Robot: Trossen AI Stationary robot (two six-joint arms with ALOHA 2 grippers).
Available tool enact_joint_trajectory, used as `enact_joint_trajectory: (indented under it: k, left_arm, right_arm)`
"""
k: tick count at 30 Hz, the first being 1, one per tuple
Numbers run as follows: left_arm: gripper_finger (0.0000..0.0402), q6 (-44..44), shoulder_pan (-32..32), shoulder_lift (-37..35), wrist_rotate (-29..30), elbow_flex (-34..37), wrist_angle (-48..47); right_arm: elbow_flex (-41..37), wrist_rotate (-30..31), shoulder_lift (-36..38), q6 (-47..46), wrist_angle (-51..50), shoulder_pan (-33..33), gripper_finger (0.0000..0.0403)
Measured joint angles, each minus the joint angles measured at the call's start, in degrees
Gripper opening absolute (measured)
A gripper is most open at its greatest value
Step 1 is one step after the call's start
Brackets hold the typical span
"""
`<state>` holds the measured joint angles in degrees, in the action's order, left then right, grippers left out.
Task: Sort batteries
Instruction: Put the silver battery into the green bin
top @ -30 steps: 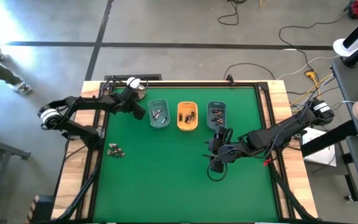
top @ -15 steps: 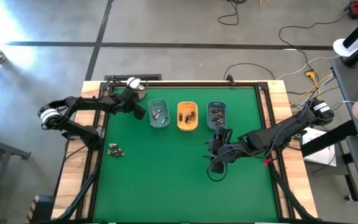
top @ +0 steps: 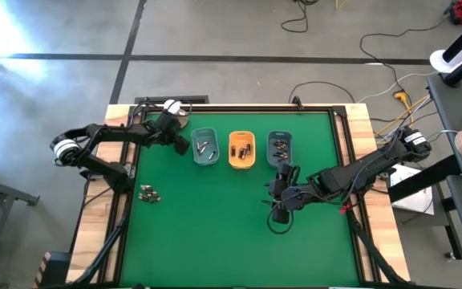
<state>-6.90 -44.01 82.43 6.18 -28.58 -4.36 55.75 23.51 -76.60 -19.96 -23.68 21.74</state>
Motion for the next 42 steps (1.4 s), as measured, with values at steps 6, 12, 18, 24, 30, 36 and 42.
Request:
enact_joint_trajectory:
  k: [6, 12, 18, 24, 30, 36, 42]
  left_arm:
    - [0.023, 0.3, 0.0, 0.0, -0.7, 0.4, 0.9]
    - [0.023, 2.0, 0.0, -0.1, -0.8, 0.7, 1.1]
    - [0.0226, 4.3, 0.0, -0.1, -1.0, 1.0, 1.3]
    - [0.017, 5.0, 0.1, -0.2, -1.3, 1.0, 0.9]
    - [0.0122, 6.4, 0.1, -0.3, -1.6, 1.1, 0.7]
    - [0.0096, 6.5, 0.1, -1.9, -1.3, 1.2, -0.4]
    - [0.0087, 6.2, 0.1, -3.9, -0.9, 1.3, -2.0]
  right_arm:
    - [0.0, 0.0, 0.0, 0.0, 0.0, 0.0, 0.026]
    - [0.0, 0.0, 0.0, 0.0, 0.0, 0.0, 0.027]
    - [0.0, 0.0, 0.0, 0.0, 0.0, 0.0, 0.0263]
    - [0.0, 0.0, 0.0, 0.0, 0.0, 0.0, 0.0255]
    - [0.0, 0.0, 0.3, 0.0, -0.1, 0.0, 0.0256]
    - [1.1, 0.1, 2.6, 0.0, -2.3, 0.0, 0.0264]
    - [1.3, 0.1, 3.4, 0.4, -4.4, 0.0, 0.0266]
